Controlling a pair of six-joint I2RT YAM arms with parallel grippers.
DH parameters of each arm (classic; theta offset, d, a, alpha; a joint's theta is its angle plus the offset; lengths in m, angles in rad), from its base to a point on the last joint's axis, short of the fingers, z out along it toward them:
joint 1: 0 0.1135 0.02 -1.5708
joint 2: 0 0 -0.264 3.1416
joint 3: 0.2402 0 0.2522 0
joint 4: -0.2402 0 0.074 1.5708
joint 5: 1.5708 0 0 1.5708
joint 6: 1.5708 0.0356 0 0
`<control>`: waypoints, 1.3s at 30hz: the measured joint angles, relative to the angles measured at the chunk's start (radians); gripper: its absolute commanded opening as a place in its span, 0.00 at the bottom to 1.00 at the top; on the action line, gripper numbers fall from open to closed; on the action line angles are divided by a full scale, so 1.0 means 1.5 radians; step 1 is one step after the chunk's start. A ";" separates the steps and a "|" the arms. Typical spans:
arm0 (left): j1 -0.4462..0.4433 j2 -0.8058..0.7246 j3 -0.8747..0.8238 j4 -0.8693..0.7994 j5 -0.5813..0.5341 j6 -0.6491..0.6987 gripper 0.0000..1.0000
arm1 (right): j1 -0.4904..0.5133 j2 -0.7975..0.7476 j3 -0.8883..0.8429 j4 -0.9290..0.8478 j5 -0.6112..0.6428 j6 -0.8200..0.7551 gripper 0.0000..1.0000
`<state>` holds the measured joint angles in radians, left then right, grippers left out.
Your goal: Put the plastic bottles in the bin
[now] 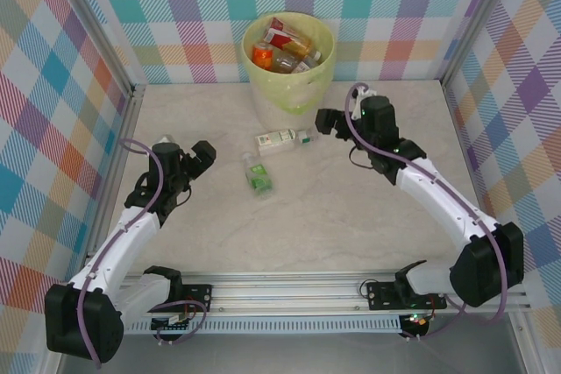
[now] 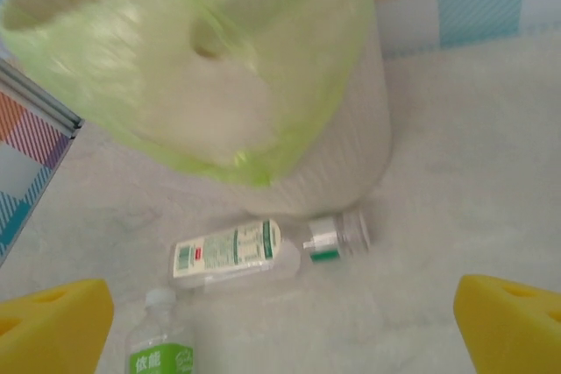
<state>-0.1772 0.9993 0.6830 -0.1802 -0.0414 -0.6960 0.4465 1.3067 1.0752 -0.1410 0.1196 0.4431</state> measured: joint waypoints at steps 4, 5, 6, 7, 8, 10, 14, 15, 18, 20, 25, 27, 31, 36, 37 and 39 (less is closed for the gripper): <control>0.002 0.015 0.000 0.002 0.005 -0.001 1.00 | 0.000 -0.008 -0.067 0.000 -0.002 0.109 1.00; 0.002 0.019 0.000 0.002 0.005 -0.003 1.00 | 0.000 -0.008 -0.076 0.001 -0.005 0.133 1.00; 0.002 0.024 -0.001 0.004 0.008 -0.006 1.00 | 0.000 -0.005 -0.084 0.003 -0.011 0.163 1.00; 0.002 0.028 -0.001 0.005 0.010 -0.008 1.00 | 0.000 0.002 -0.089 0.006 -0.019 0.193 1.00; 0.002 0.031 -0.002 0.006 0.013 -0.011 1.00 | 0.000 0.010 -0.089 0.009 -0.028 0.217 1.00; 0.002 0.037 -0.005 0.010 0.017 -0.013 1.00 | 0.000 0.042 -0.089 0.034 -0.049 0.278 1.00; 0.002 0.039 -0.006 0.013 0.017 -0.015 1.00 | 0.000 0.116 -0.102 0.111 -0.084 0.404 1.00; 0.002 0.039 -0.006 0.014 0.017 -0.014 1.00 | 0.000 0.136 -0.109 0.132 -0.092 0.435 1.00; 0.002 0.039 -0.006 0.014 0.017 -0.012 1.00 | 0.000 0.204 -0.115 0.189 -0.110 0.510 1.00; 0.002 0.038 -0.006 0.013 0.014 -0.009 1.00 | 0.000 0.248 -0.114 0.225 -0.122 0.548 1.00; 0.014 0.029 -0.006 0.008 0.010 0.000 1.00 | 0.005 0.346 -0.103 0.306 -0.117 0.646 0.98; 0.019 0.029 -0.006 0.008 0.010 0.003 1.00 | 0.007 0.363 -0.095 0.336 -0.105 0.681 0.96; 0.024 0.029 -0.007 0.006 0.010 0.003 1.00 | 0.014 0.434 -0.047 0.412 -0.099 0.733 0.91; 0.025 0.035 -0.010 0.004 0.010 0.003 1.00 | 0.029 0.487 -0.013 0.477 -0.058 0.778 0.79; 0.025 0.038 -0.010 0.004 0.011 0.003 1.00 | 0.032 0.498 -0.008 0.491 -0.045 0.786 0.77; 0.025 0.042 -0.012 0.004 0.013 0.003 1.00 | 0.037 0.513 0.000 0.510 -0.020 0.801 0.74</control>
<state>-0.1394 1.0618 0.6651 -0.1745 -0.0223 -0.6914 0.5022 2.0769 1.0756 0.6235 0.0895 1.6451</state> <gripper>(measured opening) 0.997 0.763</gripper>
